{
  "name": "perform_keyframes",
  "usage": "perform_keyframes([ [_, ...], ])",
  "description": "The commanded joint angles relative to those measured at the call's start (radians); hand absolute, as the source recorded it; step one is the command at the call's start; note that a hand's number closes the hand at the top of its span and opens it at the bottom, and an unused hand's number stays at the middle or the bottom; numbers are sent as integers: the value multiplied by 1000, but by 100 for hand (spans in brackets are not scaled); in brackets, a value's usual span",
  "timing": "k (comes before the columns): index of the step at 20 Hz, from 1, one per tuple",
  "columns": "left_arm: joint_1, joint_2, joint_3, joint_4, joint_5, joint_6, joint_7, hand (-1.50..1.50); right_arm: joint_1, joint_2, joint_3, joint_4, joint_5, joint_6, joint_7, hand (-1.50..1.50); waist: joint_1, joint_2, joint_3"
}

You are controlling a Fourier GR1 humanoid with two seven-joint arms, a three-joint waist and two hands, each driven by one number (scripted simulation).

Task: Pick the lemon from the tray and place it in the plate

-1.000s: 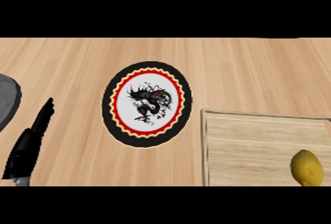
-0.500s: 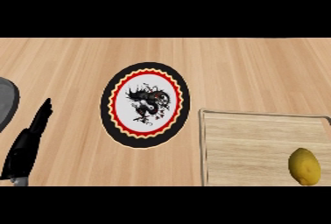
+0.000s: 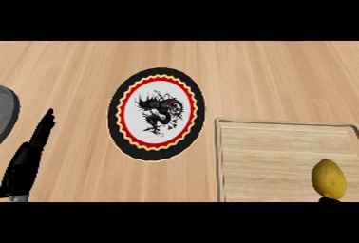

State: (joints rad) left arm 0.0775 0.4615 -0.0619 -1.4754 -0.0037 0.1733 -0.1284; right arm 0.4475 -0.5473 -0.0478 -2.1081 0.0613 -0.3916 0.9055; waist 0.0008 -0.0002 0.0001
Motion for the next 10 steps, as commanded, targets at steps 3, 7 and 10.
perform_keyframes([
  [3,32,5,40,-60,-20,-43,32,0,-94,48,6,80,14,95,21,-150,2,0,0],
  [7,10,-37,47,-40,-65,-30,31,0,-118,101,-8,172,36,129,-37,-150,0,0,0],
  [10,-2,-41,96,45,-42,-91,-41,0,-75,174,22,179,108,115,-95,-150,-3,0,0],
])
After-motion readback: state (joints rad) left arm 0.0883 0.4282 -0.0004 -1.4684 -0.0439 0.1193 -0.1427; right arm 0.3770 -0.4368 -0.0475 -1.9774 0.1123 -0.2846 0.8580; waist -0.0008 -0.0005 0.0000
